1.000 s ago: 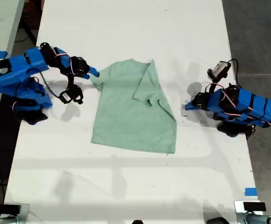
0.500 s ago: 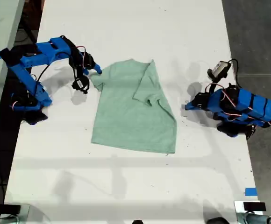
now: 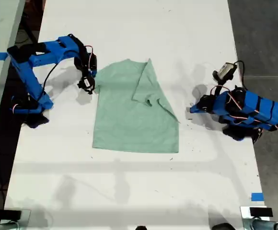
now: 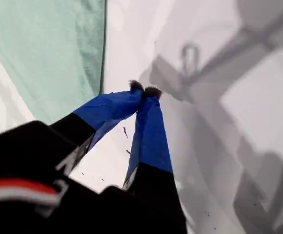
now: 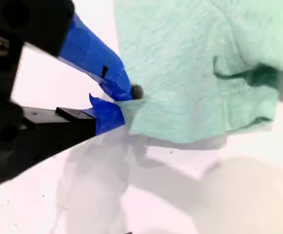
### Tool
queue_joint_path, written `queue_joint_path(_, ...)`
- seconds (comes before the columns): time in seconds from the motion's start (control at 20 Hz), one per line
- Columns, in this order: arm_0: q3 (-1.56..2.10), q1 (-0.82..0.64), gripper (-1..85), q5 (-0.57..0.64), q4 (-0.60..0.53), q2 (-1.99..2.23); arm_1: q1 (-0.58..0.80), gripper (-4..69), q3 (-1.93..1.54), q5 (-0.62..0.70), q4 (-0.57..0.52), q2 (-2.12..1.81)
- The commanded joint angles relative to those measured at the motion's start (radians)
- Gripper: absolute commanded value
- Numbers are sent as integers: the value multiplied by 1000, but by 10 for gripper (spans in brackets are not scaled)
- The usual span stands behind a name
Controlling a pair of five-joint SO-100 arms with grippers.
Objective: Fold t shirt
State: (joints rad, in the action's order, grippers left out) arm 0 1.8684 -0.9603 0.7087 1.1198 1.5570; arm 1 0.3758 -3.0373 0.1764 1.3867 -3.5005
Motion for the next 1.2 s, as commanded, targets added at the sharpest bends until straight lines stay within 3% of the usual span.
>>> queue_joint_path(0.0, -170, 52, -1, -81, 146, 100, 0, 12, -35, -5, 0, -9)
queue_joint_path(0.15, -440, 196, -1, -175, 273, 63, 0, 12, -35, -5, 0, -9)
queue_joint_path(0.25, -600, 319, -1, -252, 291, -25, 0, 12, -35, -5, 0, -9)
queue_joint_path(0.4, -807, 479, -1, -377, 267, -202, -2, 12, -35, -5, 0, -9)
queue_joint_path(0.5, -838, 551, -1, -466, 184, -261, -3, 12, -35, -6, 2, -9)
queue_joint_path(0.55, -836, 580, 59, -515, 140, -285, -5, 12, -35, -6, 2, -9)
queue_joint_path(0.6, -838, 601, 217, -532, 95, -307, -5, 12, -35, -6, 2, -9)
queue_joint_path(0.7, -838, 606, 267, -522, 64, -313, -6, 12, -35, -6, 2, -9)
queue_joint_path(0.85, -822, 551, 196, -491, 164, -179, -8, 12, -35, -5, 2, -9)
queue_joint_path(0.9, -801, 532, 29, -460, 190, -92, -8, 12, -35, -5, 2, -9)
queue_joint_path(0.95, -779, 515, -1, -434, 218, 12, -8, 12, -34, -5, 2, -9)
queue_joint_path(1.15, -657, 465, -1, -327, 279, 457, -8, 12, -34, -5, 2, -9)
